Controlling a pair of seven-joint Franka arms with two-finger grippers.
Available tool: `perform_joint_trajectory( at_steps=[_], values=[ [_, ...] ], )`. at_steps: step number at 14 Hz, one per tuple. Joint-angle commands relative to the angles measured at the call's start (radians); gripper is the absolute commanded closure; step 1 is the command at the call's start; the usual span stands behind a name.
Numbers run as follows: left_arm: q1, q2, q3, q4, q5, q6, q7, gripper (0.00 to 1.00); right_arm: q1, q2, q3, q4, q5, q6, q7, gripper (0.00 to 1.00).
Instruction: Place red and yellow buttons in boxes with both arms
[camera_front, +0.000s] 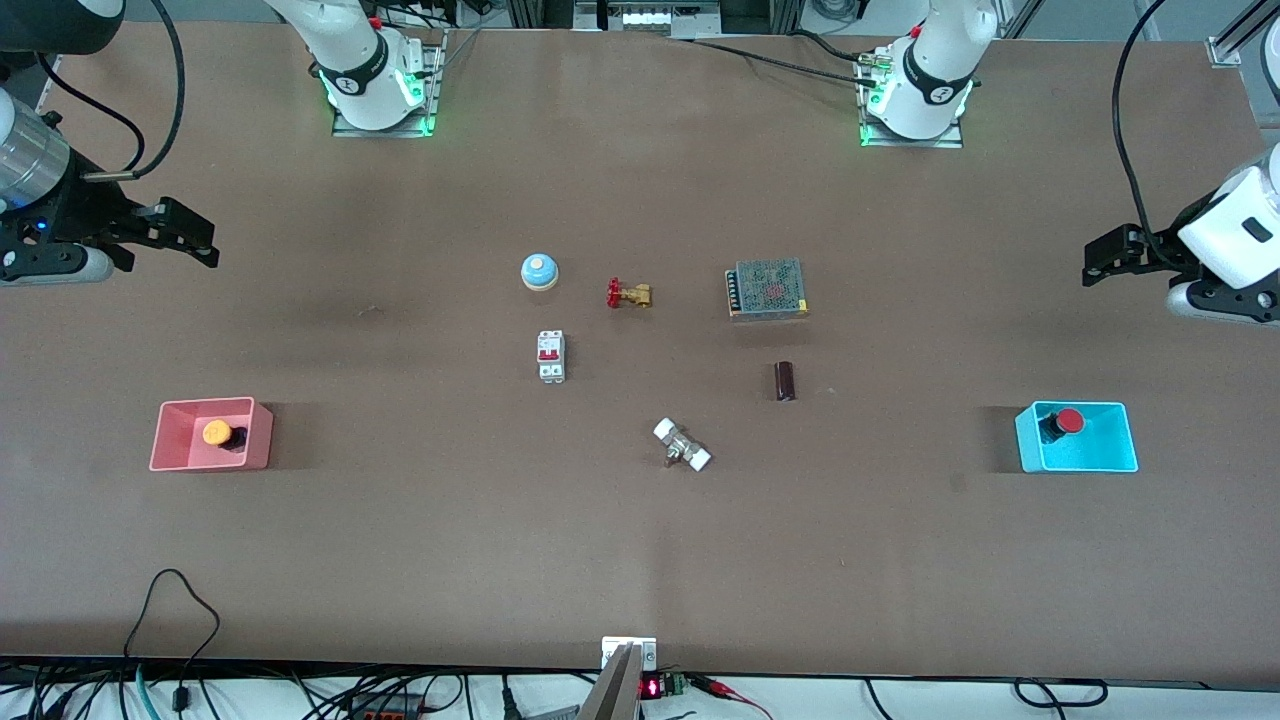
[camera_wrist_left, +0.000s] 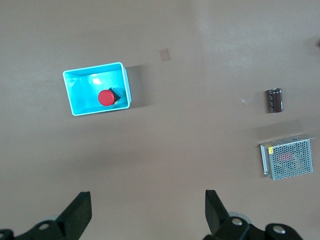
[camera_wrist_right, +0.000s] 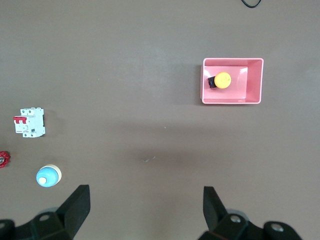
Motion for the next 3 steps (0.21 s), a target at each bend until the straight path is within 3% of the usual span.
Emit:
perform_joint_trajectory(
  at_steps=[1,3],
  values=[
    [0.006,0.023,0.002,0.047,-0.018,-0.027,-0.005,0.0,-0.006,0.009,0.007,0.01,-0.005,-0.009,-0.004,0.0],
    [0.015,0.025,0.006,0.072,-0.015,-0.033,0.001,0.0,-0.006,0.01,0.007,0.01,-0.005,-0.011,-0.007,0.0]
  ],
)
